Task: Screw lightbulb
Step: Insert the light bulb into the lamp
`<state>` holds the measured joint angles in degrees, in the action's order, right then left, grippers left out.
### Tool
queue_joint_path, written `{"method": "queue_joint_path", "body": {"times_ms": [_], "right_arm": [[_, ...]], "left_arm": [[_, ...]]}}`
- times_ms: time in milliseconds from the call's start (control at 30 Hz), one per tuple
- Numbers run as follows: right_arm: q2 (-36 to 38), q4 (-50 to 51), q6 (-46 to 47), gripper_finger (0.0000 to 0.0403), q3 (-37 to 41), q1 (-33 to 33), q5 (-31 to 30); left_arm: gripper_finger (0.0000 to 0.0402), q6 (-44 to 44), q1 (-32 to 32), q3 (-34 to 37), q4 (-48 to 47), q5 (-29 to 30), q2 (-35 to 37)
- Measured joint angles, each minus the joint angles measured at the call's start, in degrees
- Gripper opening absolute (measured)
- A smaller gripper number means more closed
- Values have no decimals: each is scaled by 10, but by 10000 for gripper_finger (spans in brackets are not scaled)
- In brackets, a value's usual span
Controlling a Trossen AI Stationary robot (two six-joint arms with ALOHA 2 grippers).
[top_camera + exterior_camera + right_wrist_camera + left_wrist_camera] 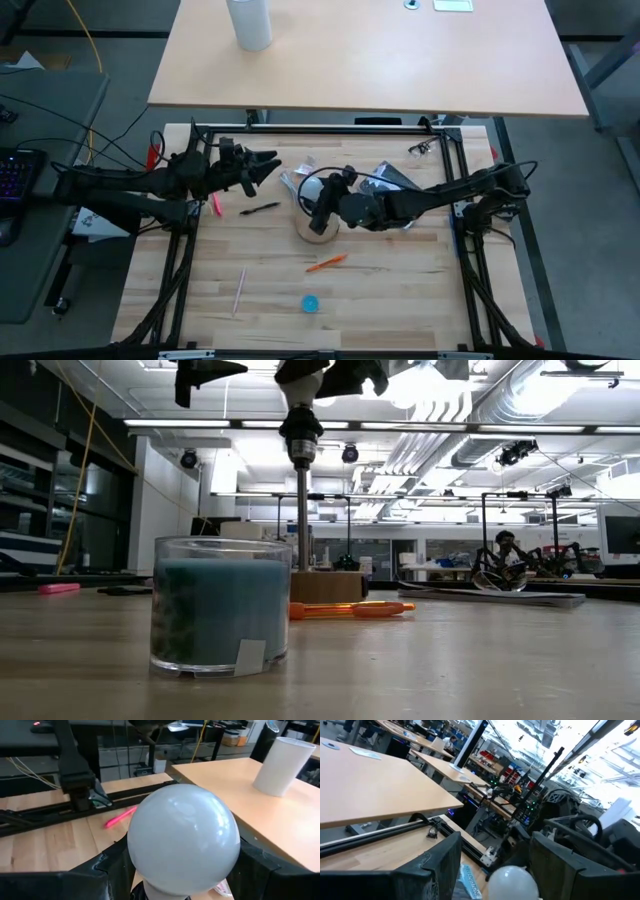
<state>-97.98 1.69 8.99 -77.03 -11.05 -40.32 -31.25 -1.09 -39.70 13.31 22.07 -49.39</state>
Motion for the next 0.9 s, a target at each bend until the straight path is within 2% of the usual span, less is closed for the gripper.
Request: {"method": "queue_joint_path", "body": {"times_ms": [233, 533, 667, 900], "right_arm": [[1, 2, 17, 243, 0, -4, -8], [1, 4, 15, 244, 1, -10, -30], [1, 4, 10, 245, 1, -10, -29], [1, 6, 10, 246, 1, -11, -29]], "left_arm": [[211, 60, 0, 0, -1, -23, -8], [211, 80, 0, 0, 5, -69, -64], [211, 107, 0, 0, 40, -90, -87], [197, 164, -4, 0, 69, -75, -92]]}}
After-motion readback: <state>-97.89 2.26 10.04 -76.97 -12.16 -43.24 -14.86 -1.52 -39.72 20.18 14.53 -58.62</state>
